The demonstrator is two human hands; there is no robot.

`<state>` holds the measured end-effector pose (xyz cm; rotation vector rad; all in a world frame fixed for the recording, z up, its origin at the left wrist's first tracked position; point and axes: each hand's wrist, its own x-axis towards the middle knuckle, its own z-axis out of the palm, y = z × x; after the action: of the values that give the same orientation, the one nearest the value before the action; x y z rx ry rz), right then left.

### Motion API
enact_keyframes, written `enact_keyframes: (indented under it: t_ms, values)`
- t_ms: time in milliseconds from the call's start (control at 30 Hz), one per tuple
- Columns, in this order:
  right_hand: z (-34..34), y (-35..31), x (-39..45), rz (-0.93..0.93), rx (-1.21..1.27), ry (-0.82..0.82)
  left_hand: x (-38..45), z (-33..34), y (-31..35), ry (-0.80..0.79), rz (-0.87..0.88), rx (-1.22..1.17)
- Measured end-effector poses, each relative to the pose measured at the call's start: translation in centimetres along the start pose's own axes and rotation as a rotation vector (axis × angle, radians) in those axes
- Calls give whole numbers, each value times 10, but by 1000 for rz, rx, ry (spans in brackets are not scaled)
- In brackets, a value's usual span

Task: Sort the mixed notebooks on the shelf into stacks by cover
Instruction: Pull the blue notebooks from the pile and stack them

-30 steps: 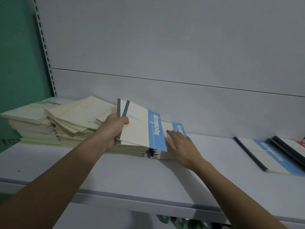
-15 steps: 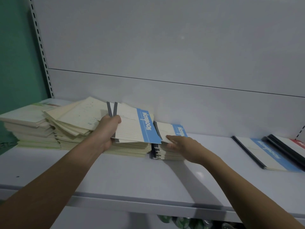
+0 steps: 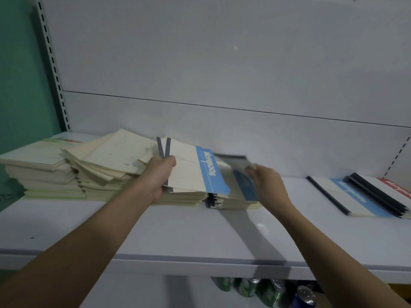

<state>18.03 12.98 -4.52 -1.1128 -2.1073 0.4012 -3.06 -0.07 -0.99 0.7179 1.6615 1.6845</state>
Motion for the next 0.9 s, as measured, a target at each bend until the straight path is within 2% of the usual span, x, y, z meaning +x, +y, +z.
enact_keyframes:
  t_ms: [67, 133, 200, 267, 333, 400, 433, 567, 700, 800, 900]
  values:
    - [-8, -10, -1, 34, 137, 233, 2, 6, -3, -27, 25, 44]
    - [-13, -23, -9, -19, 175, 297, 2, 16, -6, -53, 26, 55]
    - [-14, -36, -24, -155, 116, 177, 1, 32, -11, -97, 9, 8]
    - [-12, -43, -40, -357, 0, -54, -3, 51, -14, -146, -34, -131]
    - [-15, -40, -49, -423, -90, -297, -6, 69, -19, -152, -68, -225]
    - [-26, -31, -54, -285, -50, -434, -8, 83, -30, -122, -37, -209]
    - [-33, -24, -56, -205, 2, -440, -10, 89, -35, -108, -12, -189]
    - [-54, 13, -56, 2, -14, -88, -21, 117, -42, -162, 45, -176]
    - [-69, 44, -55, 392, 423, -66, -31, 159, -45, -174, 93, -150]
    - [-82, 81, -53, 519, 567, 84, -39, 194, -52, -176, 71, -159]
    - [-98, 122, -57, 568, 692, 80, -43, 233, -66, -176, 57, -123]
